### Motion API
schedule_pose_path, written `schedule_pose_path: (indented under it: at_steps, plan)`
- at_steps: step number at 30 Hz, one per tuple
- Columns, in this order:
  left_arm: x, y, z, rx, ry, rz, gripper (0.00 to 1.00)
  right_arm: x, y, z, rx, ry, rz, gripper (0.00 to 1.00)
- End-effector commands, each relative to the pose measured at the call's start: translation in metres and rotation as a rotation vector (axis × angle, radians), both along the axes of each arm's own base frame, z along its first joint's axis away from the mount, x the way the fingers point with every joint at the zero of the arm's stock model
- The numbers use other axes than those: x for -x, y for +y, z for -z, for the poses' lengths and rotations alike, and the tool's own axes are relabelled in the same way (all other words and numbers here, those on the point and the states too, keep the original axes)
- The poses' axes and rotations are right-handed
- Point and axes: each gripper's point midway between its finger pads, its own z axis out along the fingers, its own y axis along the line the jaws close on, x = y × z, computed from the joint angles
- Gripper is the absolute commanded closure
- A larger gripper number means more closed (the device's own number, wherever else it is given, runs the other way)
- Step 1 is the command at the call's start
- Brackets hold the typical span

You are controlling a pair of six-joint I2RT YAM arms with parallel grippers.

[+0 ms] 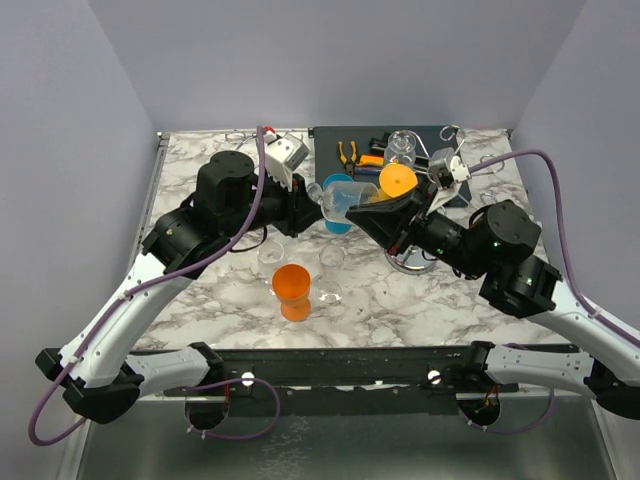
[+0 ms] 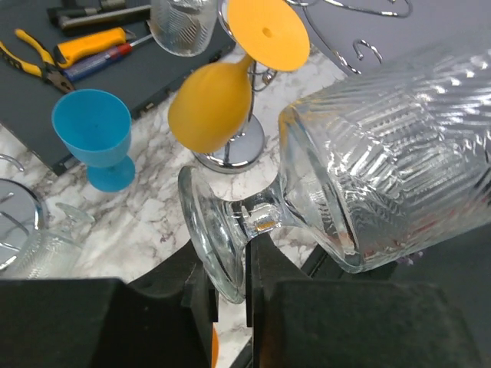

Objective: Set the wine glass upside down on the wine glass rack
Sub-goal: Turn the wine glass upside down at the wine rack.

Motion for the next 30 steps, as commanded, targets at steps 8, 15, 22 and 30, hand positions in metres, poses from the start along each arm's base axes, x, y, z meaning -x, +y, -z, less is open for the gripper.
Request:
schedule_pose_path:
  at_steps: [8, 15, 22, 30]
  plan:
    - [0.008, 0.005, -0.03, -0.066, -0.308, 0.164, 1.0, 0.015, 0.006, 0.004, -0.055, 0.04, -0.09, 0.98]
    - [-0.004, 0.016, -0.032, -0.221, -0.562, 0.212, 1.0, 0.019, -0.005, 0.035, -0.014, 0.151, -0.067, 0.52]
    - [-0.014, 0.026, -0.039, -0.378, -0.804, 0.254, 1.0, 0.02, -0.012, 0.055, 0.074, 0.261, -0.038, 0.02]
    - [-0.012, 0.029, -0.041, -0.466, -0.977, 0.324, 1.0, 0.019, -0.013, 0.065, 0.154, 0.296, -0.024, 0.0]
